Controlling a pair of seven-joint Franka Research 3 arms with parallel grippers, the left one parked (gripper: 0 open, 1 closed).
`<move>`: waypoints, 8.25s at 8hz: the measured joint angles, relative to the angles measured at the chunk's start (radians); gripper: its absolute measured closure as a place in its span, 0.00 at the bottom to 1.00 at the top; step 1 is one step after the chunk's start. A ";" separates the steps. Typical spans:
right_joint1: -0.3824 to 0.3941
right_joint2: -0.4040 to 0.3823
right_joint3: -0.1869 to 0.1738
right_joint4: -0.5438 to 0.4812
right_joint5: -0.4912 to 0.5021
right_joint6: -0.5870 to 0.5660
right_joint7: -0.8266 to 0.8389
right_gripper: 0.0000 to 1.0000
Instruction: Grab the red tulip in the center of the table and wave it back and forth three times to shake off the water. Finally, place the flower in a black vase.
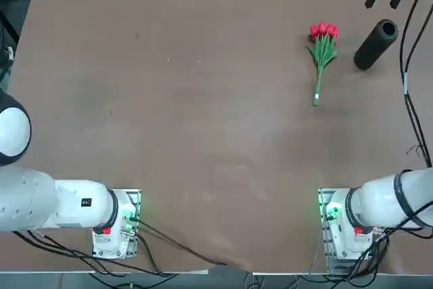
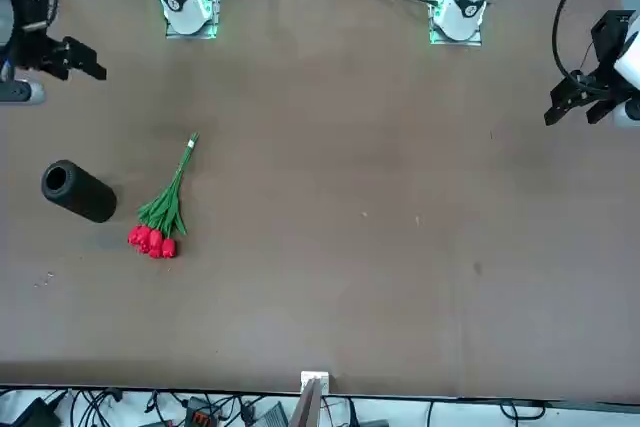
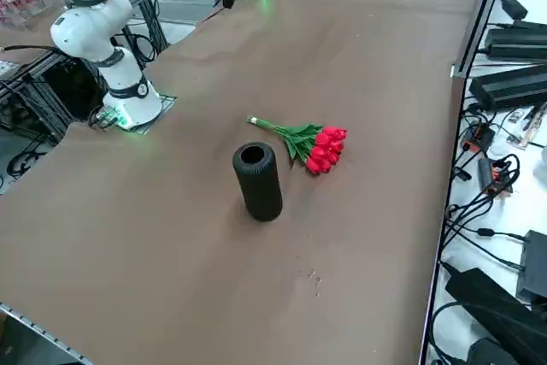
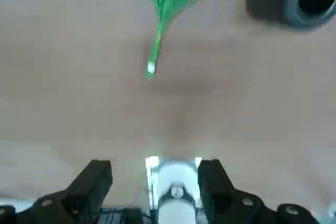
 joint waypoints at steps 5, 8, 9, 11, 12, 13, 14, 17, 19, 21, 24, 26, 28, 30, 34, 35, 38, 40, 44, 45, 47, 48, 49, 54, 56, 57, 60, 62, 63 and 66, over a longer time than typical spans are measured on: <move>-0.002 0.320 0.000 -0.035 0.012 -0.042 0.001 0.00; -0.028 0.468 -0.007 -0.030 0.156 0.197 0.004 0.00; -0.039 0.504 -0.008 -0.029 0.189 0.257 0.004 0.00; -0.051 0.572 -0.008 -0.029 0.209 0.355 0.005 0.00; -0.057 0.600 -0.009 -0.028 0.215 0.402 0.005 0.00; -0.061 0.625 -0.009 -0.028 0.216 0.433 0.005 0.01; -0.063 0.649 -0.009 -0.027 0.217 0.454 0.005 0.02; -0.064 0.679 -0.009 -0.027 0.218 0.480 0.006 0.10; -0.064 0.696 -0.009 -0.028 0.218 0.513 0.006 0.13; -0.064 0.709 -0.009 -0.028 0.218 0.532 0.006 0.15; -0.064 0.711 -0.009 -0.028 0.218 0.550 0.007 0.35; -0.064 0.711 -0.009 -0.028 0.218 0.554 0.007 0.37; -0.064 0.711 -0.008 -0.028 0.218 0.555 0.008 0.69; -0.064 0.711 -0.008 -0.028 0.218 0.557 0.008 0.85; -0.064 0.711 -0.008 -0.026 0.218 0.557 0.008 0.85; -0.064 0.707 -0.008 -0.022 0.218 0.557 0.008 0.85; -0.064 0.668 -0.009 0.002 0.218 0.565 0.011 0.85; -0.064 0.585 -0.009 0.016 0.218 0.596 0.036 0.85; -0.065 0.363 -0.040 0.022 0.117 0.729 0.153 0.85; -0.066 0.317 -0.068 0.022 0.084 0.784 0.157 0.85; -0.070 0.247 -0.113 0.024 0.021 0.908 0.156 0.85; -0.070 0.224 -0.137 0.039 -0.028 0.955 0.156 0.85; -0.072 0.210 -0.172 0.065 -0.066 0.973 0.141 0.85; -0.114 0.184 -0.254 0.179 -0.080 0.985 -0.054 0.85; -0.089 0.165 -0.204 0.180 -0.076 0.961 -0.053 0.85; -0.042 0.163 -0.164 0.180 -0.075 0.948 -0.011 0.85; 0.223 0.168 -0.104 0.179 -0.153 0.941 0.351 0.85; 0.306 0.159 -0.104 0.182 -0.178 0.875 0.497 0.85; 0.302 0.148 -0.118 0.183 -0.190 0.834 0.504 0.85; 0.179 0.112 -0.246 0.183 -0.180 0.811 0.279 0.85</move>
